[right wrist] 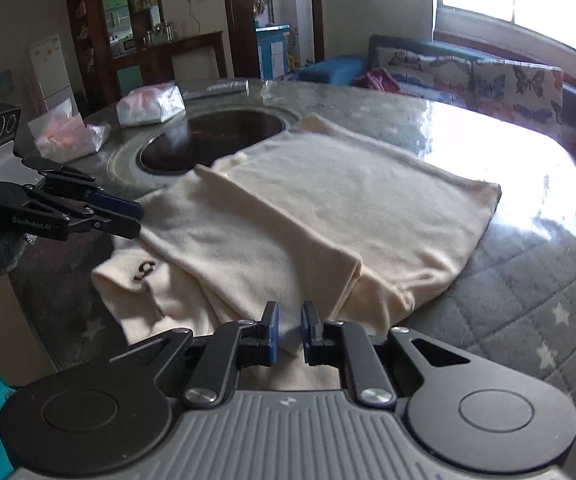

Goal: Fold clothes

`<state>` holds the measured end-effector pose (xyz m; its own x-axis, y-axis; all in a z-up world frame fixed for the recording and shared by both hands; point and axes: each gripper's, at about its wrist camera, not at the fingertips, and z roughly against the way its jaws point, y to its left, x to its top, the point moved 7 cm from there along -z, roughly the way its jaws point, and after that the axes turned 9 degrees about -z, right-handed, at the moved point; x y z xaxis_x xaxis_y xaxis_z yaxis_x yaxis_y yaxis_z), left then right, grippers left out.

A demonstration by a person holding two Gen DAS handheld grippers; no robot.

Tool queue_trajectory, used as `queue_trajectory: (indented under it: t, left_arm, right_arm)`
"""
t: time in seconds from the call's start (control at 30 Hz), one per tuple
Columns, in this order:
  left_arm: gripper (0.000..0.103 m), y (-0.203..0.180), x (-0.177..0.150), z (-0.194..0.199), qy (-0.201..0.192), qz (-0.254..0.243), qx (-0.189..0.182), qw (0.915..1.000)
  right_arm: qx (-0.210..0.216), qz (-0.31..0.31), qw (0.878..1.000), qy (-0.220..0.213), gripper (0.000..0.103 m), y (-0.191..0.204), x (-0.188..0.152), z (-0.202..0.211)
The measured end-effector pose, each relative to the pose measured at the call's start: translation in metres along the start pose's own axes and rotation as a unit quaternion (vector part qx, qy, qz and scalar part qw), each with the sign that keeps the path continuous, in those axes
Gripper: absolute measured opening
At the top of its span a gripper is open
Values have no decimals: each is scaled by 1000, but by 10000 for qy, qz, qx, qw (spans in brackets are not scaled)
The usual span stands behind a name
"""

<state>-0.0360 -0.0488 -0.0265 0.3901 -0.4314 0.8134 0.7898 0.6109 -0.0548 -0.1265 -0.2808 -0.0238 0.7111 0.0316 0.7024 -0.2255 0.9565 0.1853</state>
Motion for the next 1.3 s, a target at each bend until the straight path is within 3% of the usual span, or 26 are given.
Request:
queue_trajectory:
  t: [0.17, 0.4, 0.53, 0.63, 0.77, 0.93, 1.1, 1.13, 1.17, 1.23, 1.3]
  left_arm:
    - [29, 8, 16, -16, -194, 243, -2, 9995]
    - [30, 30, 3, -27, 37, 572, 256, 9980]
    - [30, 15, 3, -1, 27, -71, 302, 9995]
    - [39, -12, -1, 15, 70, -745, 90, 9972]
    - [58, -51, -13, 25, 205, -1762, -93, 9841]
    - [61, -76, -29, 19, 349, -2677, -76, 9628]
    - [60, -83, -29, 3, 247, -2888, -94, 9570]
    - [55, -85, -27, 0, 201, -2923, -111, 9560]
    - [40, -87, -26, -1, 149, -2931, -136, 9559]
    - [20, -88, -19, -4, 78, -2822, -213, 9591]
    - [13, -85, -8, -4, -38, -2626, -237, 9646]
  right_arm:
    - [-6, -16, 10000, -25, 15, 0, 3, -8]
    - [-54, -50, 10000, 18, 15, -4, -1, -12]
    - [-19, 54, 10000, -12, 16, -1, 0, -7]
    - [52, 218, 9997, -54, 17, 5, 1, -4]
    - [22, 349, 9993, 141, 21, 7, -5, -12]
    - [63, 322, 9994, 132, 21, 8, -5, -4]
    - [27, 362, 9992, 144, 26, 10, -8, 5]
    - [13, 383, 9992, 143, 30, 11, -9, 7]
    - [5, 398, 9991, 141, 37, 11, -9, 8]
    - [16, 511, 9986, 141, 38, 14, -11, 13]
    - [46, 681, 9976, 151, 40, 18, -12, 21]
